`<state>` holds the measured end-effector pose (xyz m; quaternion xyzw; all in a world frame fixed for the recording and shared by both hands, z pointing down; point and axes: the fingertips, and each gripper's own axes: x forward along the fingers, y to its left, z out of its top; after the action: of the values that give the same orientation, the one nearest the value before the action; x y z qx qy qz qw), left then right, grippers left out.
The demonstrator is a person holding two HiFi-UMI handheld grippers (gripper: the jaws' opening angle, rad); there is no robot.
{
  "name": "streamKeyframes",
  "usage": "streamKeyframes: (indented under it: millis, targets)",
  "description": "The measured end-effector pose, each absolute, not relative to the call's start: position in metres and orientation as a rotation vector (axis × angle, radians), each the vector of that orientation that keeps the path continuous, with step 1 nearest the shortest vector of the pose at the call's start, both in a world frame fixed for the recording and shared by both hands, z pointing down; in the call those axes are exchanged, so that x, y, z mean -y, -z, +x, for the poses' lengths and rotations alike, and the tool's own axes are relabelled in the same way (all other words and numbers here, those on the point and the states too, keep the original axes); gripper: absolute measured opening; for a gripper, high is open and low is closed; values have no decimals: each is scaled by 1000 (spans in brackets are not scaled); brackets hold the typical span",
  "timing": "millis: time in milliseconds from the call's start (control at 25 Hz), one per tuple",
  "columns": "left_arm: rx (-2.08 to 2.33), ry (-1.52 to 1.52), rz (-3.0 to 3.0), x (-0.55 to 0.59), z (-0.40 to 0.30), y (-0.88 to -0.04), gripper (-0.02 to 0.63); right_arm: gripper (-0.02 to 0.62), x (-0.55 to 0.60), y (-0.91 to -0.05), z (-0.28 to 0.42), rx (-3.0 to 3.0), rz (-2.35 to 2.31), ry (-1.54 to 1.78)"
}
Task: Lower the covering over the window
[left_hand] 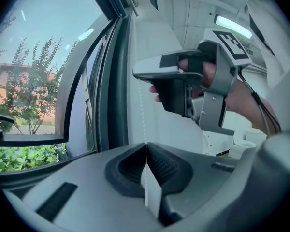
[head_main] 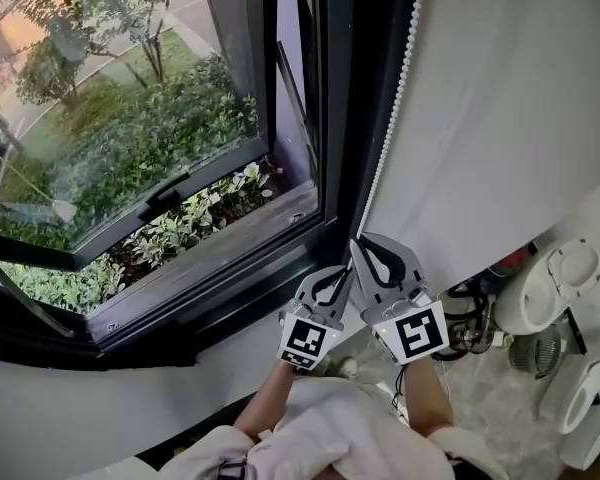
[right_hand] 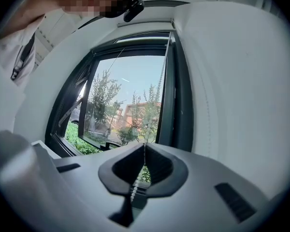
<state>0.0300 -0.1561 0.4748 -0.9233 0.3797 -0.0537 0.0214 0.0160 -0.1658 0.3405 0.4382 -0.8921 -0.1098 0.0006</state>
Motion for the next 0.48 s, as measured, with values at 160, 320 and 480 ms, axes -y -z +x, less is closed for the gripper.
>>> streamKeyframes:
  millis: [160,320,480]
  targets:
    - [-1180,150,-2884,153,29,-478,17,-2,163,-346,16,2864,1354,236]
    - [-1185,147,-2894,151,29,-480,17,-3,161,-348,18,2928,1352,169]
    - [-1189,175,-2907,151,28,-488,17,-3,160,-357,18,2969,1337,106]
